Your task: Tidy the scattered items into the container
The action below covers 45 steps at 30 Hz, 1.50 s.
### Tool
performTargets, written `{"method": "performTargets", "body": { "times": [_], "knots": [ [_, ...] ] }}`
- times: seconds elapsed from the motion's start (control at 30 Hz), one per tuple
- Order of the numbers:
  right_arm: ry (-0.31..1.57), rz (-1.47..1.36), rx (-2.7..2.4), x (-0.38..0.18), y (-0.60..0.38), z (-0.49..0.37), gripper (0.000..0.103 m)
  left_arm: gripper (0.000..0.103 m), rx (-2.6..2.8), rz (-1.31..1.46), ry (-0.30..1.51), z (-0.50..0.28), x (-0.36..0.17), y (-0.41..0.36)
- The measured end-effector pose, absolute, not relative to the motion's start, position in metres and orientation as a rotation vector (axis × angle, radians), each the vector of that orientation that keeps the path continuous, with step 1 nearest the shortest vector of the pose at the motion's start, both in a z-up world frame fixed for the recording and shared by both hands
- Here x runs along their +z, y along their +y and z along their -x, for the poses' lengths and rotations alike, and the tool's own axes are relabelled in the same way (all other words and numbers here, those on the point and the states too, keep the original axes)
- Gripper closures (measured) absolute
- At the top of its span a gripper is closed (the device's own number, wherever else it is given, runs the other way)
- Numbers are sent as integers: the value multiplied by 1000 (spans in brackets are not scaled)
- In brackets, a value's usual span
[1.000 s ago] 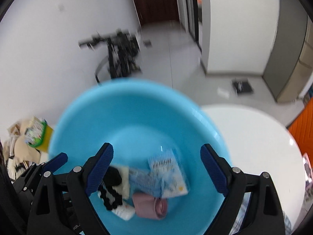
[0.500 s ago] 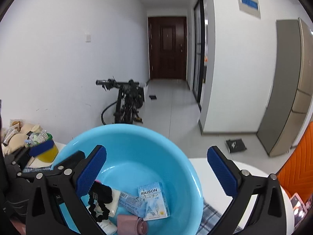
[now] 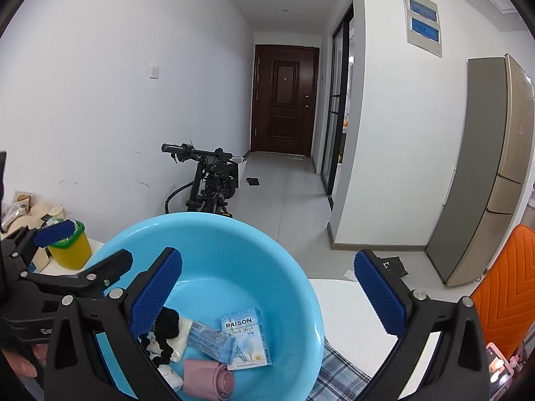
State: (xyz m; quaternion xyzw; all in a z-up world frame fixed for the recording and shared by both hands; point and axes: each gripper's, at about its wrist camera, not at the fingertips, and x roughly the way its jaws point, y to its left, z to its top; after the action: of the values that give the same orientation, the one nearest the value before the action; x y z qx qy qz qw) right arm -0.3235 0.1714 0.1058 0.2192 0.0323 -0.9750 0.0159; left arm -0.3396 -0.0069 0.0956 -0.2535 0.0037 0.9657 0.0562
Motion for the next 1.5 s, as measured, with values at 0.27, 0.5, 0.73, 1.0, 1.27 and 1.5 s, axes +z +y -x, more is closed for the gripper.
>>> {"method": "performTargets", "body": {
  "times": [0.27, 0.5, 0.73, 1.0, 1.27, 1.5],
  "knots": [
    [152, -601, -3018, 102, 176, 290, 0, 0, 2884, 682, 13, 313, 105, -8],
    [115, -659, -3006, 90, 177, 263, 0, 0, 2872, 673, -55, 294, 107, -11],
    [82, -623, -2950, 100, 178, 217, 0, 0, 2902, 616, 163, 255, 109, -7],
    [12, -641, -2979, 101, 185, 174, 0, 0, 2865, 602, 1, 206, 115, -25],
    [28, -583, -2994, 112, 186, 128, 0, 0, 2851, 604, 62, 154, 116, -24],
    [35, -519, -2940, 123, 181, 77, 0, 0, 2830, 517, 104, 95, 117, -24]
  ]
}}
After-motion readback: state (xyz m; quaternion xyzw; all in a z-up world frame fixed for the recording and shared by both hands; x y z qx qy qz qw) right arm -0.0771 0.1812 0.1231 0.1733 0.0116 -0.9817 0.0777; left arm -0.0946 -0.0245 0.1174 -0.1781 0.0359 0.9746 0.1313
